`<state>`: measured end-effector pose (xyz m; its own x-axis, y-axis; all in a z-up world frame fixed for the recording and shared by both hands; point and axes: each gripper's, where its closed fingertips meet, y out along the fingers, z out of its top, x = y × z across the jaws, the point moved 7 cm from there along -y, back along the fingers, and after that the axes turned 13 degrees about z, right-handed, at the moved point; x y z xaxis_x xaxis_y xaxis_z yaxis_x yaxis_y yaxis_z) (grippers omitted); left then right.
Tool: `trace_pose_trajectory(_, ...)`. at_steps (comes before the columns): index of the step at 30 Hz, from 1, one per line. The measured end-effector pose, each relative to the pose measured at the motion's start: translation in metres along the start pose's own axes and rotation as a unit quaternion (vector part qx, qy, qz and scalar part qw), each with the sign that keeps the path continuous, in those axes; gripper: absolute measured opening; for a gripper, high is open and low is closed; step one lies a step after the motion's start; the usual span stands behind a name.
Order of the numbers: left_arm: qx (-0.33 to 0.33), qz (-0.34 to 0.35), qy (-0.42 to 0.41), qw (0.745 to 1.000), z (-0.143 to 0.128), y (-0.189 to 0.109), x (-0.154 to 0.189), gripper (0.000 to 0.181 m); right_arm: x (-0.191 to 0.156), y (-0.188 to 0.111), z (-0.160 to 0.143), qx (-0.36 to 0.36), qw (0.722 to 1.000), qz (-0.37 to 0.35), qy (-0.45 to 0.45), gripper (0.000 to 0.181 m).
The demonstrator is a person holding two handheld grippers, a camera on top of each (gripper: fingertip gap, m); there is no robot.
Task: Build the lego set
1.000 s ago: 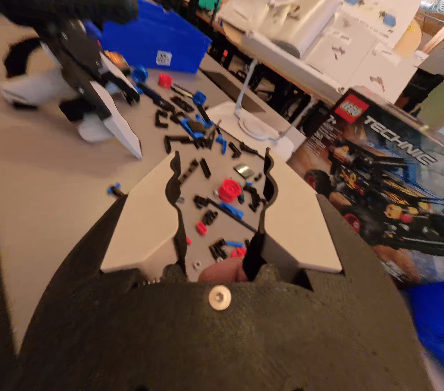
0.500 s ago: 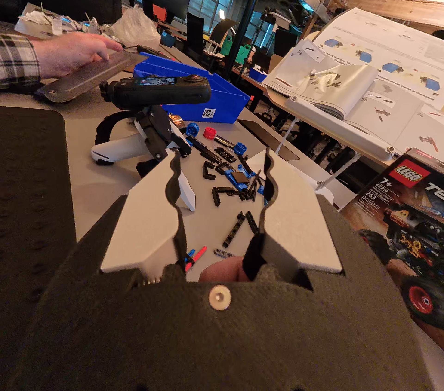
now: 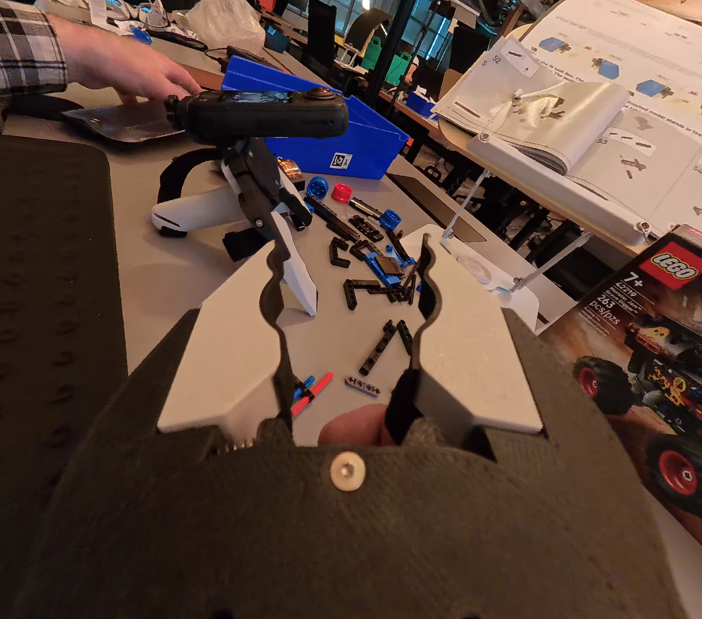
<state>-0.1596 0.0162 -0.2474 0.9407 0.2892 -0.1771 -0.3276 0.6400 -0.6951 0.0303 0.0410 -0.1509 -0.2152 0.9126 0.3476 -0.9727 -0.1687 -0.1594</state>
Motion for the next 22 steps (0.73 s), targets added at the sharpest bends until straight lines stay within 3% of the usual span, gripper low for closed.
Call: trace_pose_trajectory(22, 0.000, 0.000, 0.000, 1.000, 0.000, 0.000, 0.000, 0.148, -0.001, -0.016, 0.006, 0.038, 0.999, 0.009, 0.004, 0.069)
